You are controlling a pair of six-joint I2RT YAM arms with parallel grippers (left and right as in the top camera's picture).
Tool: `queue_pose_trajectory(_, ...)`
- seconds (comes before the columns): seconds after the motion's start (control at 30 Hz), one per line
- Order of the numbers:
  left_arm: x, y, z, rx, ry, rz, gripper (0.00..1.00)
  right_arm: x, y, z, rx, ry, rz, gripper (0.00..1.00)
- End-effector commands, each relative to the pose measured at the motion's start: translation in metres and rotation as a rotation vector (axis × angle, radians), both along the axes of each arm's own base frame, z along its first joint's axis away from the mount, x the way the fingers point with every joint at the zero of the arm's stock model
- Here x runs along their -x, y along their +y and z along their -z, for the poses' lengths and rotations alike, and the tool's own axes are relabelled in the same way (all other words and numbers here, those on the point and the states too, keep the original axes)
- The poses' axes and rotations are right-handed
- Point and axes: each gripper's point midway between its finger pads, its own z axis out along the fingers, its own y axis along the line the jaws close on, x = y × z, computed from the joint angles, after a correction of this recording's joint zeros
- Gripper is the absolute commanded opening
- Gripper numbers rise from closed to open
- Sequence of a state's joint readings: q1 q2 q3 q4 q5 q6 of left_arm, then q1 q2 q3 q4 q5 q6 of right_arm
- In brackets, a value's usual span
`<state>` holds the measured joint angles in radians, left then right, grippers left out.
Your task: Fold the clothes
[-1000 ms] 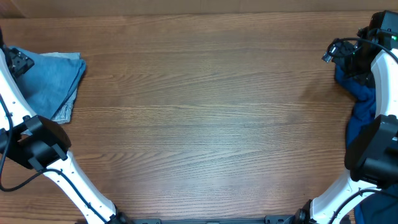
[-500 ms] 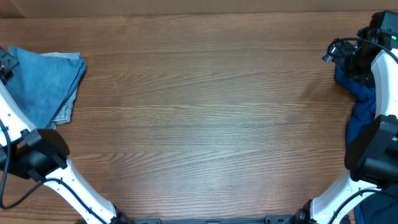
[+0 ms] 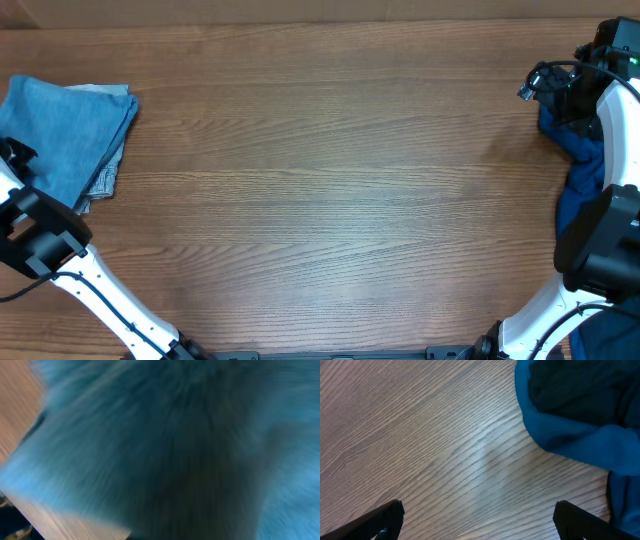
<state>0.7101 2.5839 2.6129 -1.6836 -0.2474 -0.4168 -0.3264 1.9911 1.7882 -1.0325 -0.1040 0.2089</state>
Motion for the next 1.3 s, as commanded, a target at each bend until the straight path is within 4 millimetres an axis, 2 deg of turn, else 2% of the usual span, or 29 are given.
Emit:
queue_pose_trajectory(0.0,0.017,0.005,0.011,0.024,0.037,-0.056,0.04,-0.002,-0.002,-0.002,0.005,-0.009,0.003,1.0)
queue_pose_trajectory(0.1,0.028,0.012,0.012,0.032,0.043,-0.083,0.04,-0.002,-0.002,-0.002,0.005,-0.009,0.004,1.0)
queue_pose_trajectory(0.2,0.023,0.008,-0.001,0.053,-0.02,-0.087,0.04,-0.002,-0.002,-0.002,0.005,-0.009,0.004,1.0)
queue_pose_trajectory(0.3,0.018,0.005,-0.047,-0.019,-0.095,-0.059,0.04,-0.002,-0.002,-0.002,0.005,-0.009,0.004,1.0)
queue_pose_trajectory(0.4,0.014,-0.008,-0.109,-0.089,-0.226,-0.041,0.04,-0.002,-0.002,-0.002,0.005,-0.009,0.004,1.0)
queue_pose_trajectory(0.43,0.011,-0.013,-0.124,-0.105,-0.265,-0.031,0.04,-0.002,-0.002,-0.002,0.005,-0.009,0.004,1.0)
queue_pose_trajectory(0.5,-0.003,-0.018,-0.138,-0.134,-0.327,-0.003,0.04,-0.002,-0.002,-0.002,0.005,-0.009,0.004,1.0)
queue_pose_trajectory(0.57,-0.024,-0.02,-0.129,-0.141,-0.334,0.081,0.04,-0.002,-0.002,-0.002,0.005,-0.009,0.004,1.0)
queue_pose_trajectory(0.67,-0.048,-0.02,-0.095,-0.112,-0.299,0.17,0.04,-0.002,-0.002,-0.002,0.005,-0.009,0.004,1.0)
queue_pose_trajectory(0.7,-0.051,-0.018,-0.088,-0.106,-0.292,0.176,0.04,-0.002,-0.002,-0.002,0.005,-0.009,0.004,1.0)
queue_pose_trajectory(0.73,-0.056,-0.014,-0.071,-0.095,-0.279,0.189,0.04,-0.002,-0.002,-0.002,0.005,-0.009,0.003,1.0)
queue_pose_trajectory(0.83,-0.065,-0.008,-0.05,-0.078,-0.269,0.249,0.04,-0.002,-0.002,-0.002,0.005,-0.009,0.004,1.0)
queue_pose_trajectory(0.9,-0.06,-0.007,-0.035,-0.06,-0.219,0.246,0.04,-0.002,-0.002,-0.002,0.005,-0.009,0.004,1.0)
queue_pose_trajectory(1.1,-0.03,0.005,-0.01,-0.085,-0.08,0.166,0.04,-0.002,-0.002,-0.002,0.005,-0.009,0.004,1.0)
queue_pose_trajectory(1.2,-0.01,0.007,0.021,-0.04,-0.025,0.135,0.04,-0.002,-0.002,-0.002,0.005,-0.009,0.003,1.0)
queue_pose_trajectory(1.27,0.01,0.01,0.038,-0.016,0.012,0.057,0.04,-0.002,-0.002,-0.002,0.005,-0.009,0.004,1.0)
